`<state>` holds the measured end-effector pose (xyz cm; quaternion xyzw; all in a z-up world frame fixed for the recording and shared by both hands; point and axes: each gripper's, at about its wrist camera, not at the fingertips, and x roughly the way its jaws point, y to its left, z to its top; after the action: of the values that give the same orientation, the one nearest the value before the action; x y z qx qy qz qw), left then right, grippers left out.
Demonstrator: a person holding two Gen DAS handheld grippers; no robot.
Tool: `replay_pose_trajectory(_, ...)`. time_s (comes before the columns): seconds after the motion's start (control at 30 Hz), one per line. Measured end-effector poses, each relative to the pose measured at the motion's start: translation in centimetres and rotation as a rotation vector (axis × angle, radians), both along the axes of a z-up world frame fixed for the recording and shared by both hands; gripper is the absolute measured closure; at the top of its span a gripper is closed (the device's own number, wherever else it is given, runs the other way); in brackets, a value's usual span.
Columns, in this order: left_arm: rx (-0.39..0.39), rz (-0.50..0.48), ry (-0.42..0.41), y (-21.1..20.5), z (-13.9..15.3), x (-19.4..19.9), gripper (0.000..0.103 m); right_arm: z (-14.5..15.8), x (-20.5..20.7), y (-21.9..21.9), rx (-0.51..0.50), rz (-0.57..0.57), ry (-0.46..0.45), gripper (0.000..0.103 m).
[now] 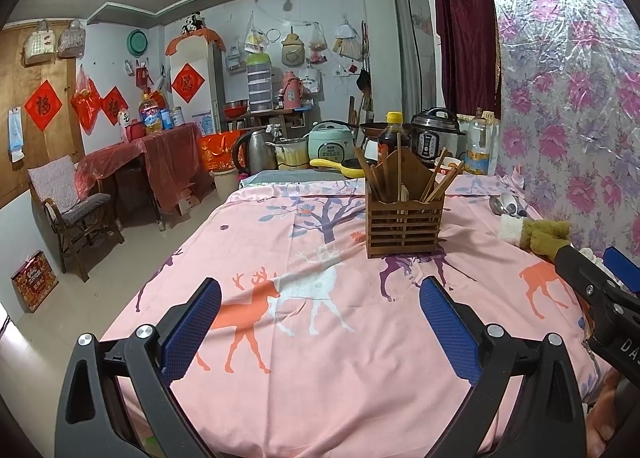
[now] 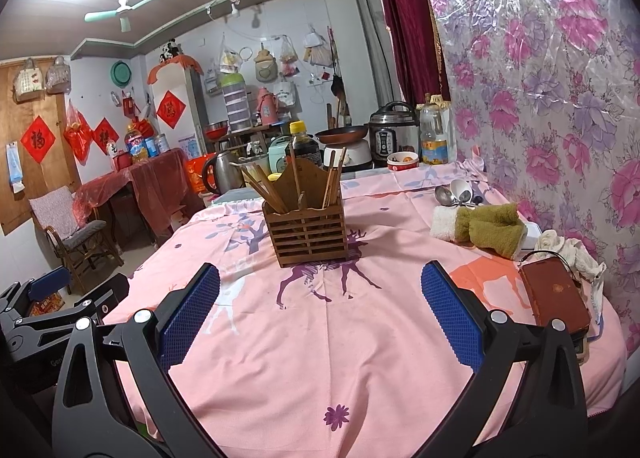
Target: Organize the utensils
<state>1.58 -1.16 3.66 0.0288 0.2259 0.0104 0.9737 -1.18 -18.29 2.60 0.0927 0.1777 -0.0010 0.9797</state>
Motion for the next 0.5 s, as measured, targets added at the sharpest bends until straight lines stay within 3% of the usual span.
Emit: replay_pose_trajectory(0.5, 0.004, 0.002, -0.012, -0.01, 0.79, -0.43, 0.005, 0.01, -0.02, 0.04, 0.0, -0.001, -0.001, 0.006)
